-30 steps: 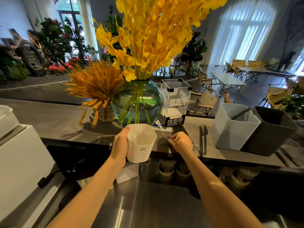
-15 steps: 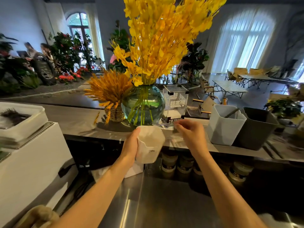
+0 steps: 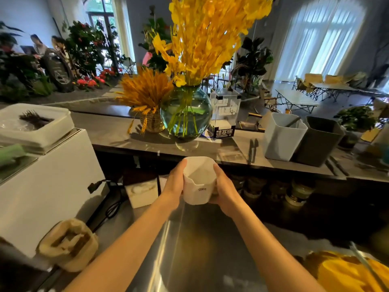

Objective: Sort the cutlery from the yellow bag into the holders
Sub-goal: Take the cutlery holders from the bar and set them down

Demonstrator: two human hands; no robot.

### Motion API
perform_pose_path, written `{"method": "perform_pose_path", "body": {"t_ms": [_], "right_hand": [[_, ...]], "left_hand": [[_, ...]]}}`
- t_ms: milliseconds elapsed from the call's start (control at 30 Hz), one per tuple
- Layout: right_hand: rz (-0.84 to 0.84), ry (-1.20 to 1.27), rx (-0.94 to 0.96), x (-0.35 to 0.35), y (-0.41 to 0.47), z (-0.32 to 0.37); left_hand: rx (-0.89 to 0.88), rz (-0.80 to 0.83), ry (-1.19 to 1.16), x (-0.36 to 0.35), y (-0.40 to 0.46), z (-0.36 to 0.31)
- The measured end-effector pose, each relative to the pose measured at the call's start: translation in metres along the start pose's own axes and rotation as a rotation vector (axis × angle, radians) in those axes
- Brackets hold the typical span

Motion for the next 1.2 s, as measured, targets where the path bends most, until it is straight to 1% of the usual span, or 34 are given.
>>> {"method": "perform_pose_path", "body": {"t_ms": [167, 300, 433, 500, 567, 633, 700, 800, 867, 967, 1000, 1100, 1133, 1200], "right_hand": [[-0.037, 0.01, 0.034, -0.02, 0.001, -0.065], [-0.085, -0.017, -0.012, -0.043, 0.011, -0.123], [-0.117, -0.072, -0.059, -0.075, 0.023, -0.167], [-0.064, -0.098, -0.072, -0.098, 0.032, -0.187], [0.036, -0.138, -0.096, -0.122, 0.045, -0.208], [0.071, -0.206, -0.168, -0.138, 0.06, -0.229], [0.062, -0.132, -0.232, -0.15, 0.069, -0.244], [0.031, -0.058, -0.301, -0.159, 0.077, -0.259], [0.019, 0.046, -0.348, -0.167, 0.078, -0.268], [0.03, 0.166, -0.453, -0.178, 0.072, -0.277], [0.041, 0.194, -0.472, -0.181, 0.071, -0.28], [0.072, 0.211, -0.449, -0.18, 0.07, -0.28], [0.072, 0.198, -0.433, -0.177, 0.07, -0.276], [0.01, 0.143, -0.365, -0.159, 0.072, -0.261]], "left_hand": [[0.158, -0.044, 0.154, 0.034, 0.003, 0.054], [0.283, -0.104, 0.162, 0.067, 0.011, 0.086], [0.326, -0.207, 0.21, 0.114, 0.038, 0.122], [0.324, -0.273, 0.207, 0.137, 0.053, 0.139], [0.326, -0.345, 0.162, 0.157, 0.065, 0.151], [0.338, -0.374, 0.119, 0.171, 0.077, 0.162], [0.365, -0.409, 0.07, 0.187, 0.089, 0.181], [0.335, -0.448, -0.024, 0.206, 0.106, 0.206], [0.308, -0.453, 0.031, 0.217, 0.12, 0.219], [0.349, -0.448, 0.063, 0.228, 0.126, 0.236], [0.354, -0.441, 0.05, 0.23, 0.125, 0.237], [0.32, -0.413, 0.059, 0.218, 0.104, 0.208], [0.276, -0.412, 0.1, 0.216, 0.1, 0.199], [0.179, -0.42, 0.224, 0.205, 0.092, 0.175]]}}
Point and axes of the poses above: each hand's wrist, its own y-axis towards the middle knuckle, its own x-axis out of the back of the hand, z = x × y, the point moved 8 cm from there along y, towards the middle knuckle, and after that the axes turned 4 degrees about x, right-handed, at the moved point
